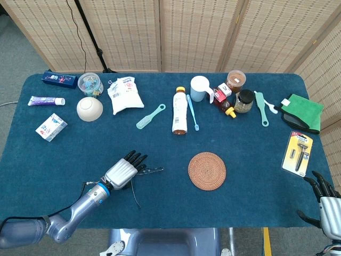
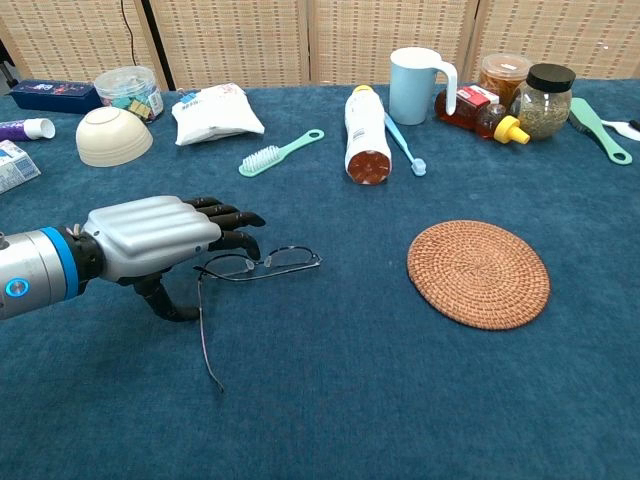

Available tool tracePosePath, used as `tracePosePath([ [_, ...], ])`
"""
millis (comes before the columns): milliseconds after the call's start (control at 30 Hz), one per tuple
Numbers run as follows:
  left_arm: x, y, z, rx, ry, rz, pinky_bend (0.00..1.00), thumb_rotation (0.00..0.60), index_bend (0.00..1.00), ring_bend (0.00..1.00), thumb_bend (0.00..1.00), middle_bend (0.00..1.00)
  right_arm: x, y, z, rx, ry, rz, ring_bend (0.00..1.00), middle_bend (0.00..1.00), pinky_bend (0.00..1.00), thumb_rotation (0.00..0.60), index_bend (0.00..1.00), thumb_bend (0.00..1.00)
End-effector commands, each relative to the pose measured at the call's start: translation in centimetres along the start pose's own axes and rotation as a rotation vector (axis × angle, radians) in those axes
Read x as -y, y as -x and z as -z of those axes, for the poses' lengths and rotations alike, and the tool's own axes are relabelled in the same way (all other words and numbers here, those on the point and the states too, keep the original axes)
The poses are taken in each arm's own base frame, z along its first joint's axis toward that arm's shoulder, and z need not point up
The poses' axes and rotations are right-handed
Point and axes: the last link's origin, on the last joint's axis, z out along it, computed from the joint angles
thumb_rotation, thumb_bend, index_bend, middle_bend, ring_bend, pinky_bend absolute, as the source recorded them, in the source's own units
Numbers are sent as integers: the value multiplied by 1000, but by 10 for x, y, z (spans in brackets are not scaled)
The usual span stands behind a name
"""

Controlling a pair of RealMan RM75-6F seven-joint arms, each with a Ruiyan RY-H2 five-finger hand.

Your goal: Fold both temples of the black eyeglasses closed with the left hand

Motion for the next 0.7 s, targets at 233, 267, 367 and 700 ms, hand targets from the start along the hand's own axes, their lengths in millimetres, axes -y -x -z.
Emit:
tracePosePath([
  [233, -1, -1, -2, -12, 0, 0, 0, 560, 278, 0, 261, 0, 0, -1, 1, -3, 3, 0, 215, 90, 388, 600, 184, 32],
  [267, -1, -1, -3, -13, 0, 0, 0, 561, 285, 0, 268, 0, 0, -1, 1, -3, 3, 0, 215, 90, 388, 600, 184, 33],
  [367, -1, -1, -3, -13, -1, 1, 0, 564, 308, 0, 280, 0, -1, -1, 2, -2, 5, -1, 215, 90, 388, 600, 185, 33],
  [700, 1, -1, -3, -18, -10, 4, 0, 564, 342, 0, 286, 0, 0, -1, 2, -2, 3, -4, 219, 90, 389, 600, 186, 33],
])
